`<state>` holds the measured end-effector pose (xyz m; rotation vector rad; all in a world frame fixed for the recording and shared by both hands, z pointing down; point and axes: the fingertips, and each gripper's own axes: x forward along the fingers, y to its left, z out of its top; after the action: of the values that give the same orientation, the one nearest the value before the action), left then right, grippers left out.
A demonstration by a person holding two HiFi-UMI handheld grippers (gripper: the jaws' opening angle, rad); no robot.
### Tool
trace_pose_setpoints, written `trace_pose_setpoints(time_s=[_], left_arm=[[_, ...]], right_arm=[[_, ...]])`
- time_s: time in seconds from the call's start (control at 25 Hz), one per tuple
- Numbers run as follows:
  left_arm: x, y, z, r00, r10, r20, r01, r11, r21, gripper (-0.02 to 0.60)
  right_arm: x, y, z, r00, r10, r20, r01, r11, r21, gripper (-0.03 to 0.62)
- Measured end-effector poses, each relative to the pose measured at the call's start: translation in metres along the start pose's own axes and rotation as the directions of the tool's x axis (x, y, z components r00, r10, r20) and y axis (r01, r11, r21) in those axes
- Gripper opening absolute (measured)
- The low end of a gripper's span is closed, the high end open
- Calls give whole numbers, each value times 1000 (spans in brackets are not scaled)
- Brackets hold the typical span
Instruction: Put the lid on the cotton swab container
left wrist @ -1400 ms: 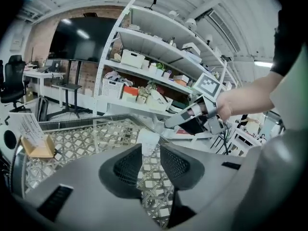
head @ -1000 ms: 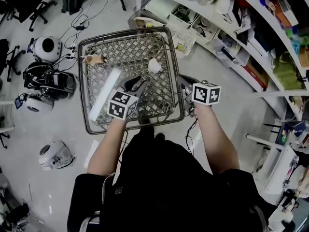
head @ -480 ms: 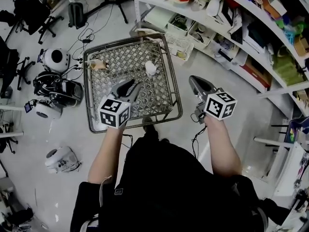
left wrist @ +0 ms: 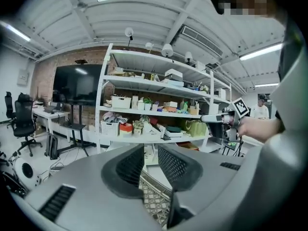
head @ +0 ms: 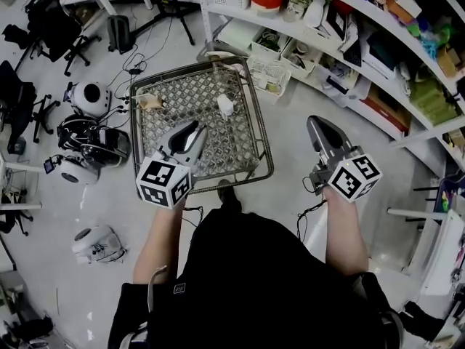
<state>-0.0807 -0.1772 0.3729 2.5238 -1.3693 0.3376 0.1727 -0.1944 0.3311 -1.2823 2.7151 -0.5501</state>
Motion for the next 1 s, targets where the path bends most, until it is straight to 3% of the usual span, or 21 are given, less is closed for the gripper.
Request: trace_pose_setpoints(time_s=[0.2,0.48,1.0], left_arm=[[-15,-6,21,999,-2,40,2,1000,9,91],[-40,5,49,989,64,132,-70,997,42,71],[-30,48,49,983,130,126,-132,991,9,71]], right_arm=[[-18,13,25,998,17,61,-14,999,-41,8],[-27,23,39,995,22,102,-13,996,-83,8],[0,32,50,990,30,137,-14,993,-118,8]])
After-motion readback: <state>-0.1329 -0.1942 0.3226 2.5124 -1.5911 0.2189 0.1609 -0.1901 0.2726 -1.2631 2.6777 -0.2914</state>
